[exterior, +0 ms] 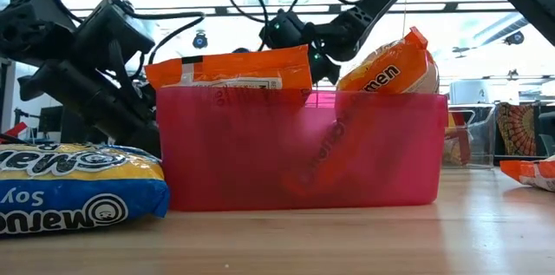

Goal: Sort Maruchan noodles
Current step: Put the red noodle pack into the transparent bin

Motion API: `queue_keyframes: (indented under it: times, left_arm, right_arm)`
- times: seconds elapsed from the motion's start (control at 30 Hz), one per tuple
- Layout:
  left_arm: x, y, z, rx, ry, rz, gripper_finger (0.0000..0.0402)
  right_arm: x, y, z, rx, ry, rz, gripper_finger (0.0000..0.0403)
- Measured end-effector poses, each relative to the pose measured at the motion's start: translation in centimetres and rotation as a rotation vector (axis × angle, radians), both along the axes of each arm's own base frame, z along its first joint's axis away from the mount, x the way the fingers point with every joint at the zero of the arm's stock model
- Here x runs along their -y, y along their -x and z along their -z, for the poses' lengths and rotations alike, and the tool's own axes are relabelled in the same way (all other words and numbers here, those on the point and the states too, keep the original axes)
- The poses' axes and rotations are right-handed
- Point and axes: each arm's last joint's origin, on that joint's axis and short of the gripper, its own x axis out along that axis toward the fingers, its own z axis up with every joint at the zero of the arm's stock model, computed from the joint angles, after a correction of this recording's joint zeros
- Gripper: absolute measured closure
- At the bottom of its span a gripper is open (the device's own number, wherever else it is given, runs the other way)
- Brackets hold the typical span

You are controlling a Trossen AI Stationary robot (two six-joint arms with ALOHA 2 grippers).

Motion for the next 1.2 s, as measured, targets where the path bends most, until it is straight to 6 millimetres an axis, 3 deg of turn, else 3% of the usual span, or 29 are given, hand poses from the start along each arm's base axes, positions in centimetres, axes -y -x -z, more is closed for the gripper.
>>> queue_keyframes:
  times: [0.23, 0.53, 0.93, 1.07, 1.2]
  left_arm:
    - [0.1, 0.4, -2.3, 0.029, -0.042, 0.042, 0.0401]
    - [-0.1, 1.8, -6.0, 0.094, -0.088, 0.07, 0.0401]
    - [-0.4, 3.2, -10.3, 0.259, -0.187, 0.126, 0.0401]
    - [-0.4, 3.4, -11.0, 0.3, -0.195, 0.127, 0.0401]
    - [-0.4, 3.6, -11.7, 0.344, -0.211, 0.13, 0.0401]
  right_arm:
    - [-0.3, 0.8, -2.5, 0.017, 0.031, -0.036, 0.0388]
    - [-0.9, 3.4, -8.2, 0.015, 0.137, -0.038, 0.039]
    - [-1.7, 12.7, -17.0, -0.22, 0.44, 0.261, 0.039]
    - [-1.4, 16.0, -18.4, -0.347, 0.542, 0.481, 0.039]
    - [-0.8, 18.7, -18.2, -0.444, 0.615, 0.744, 0.039]
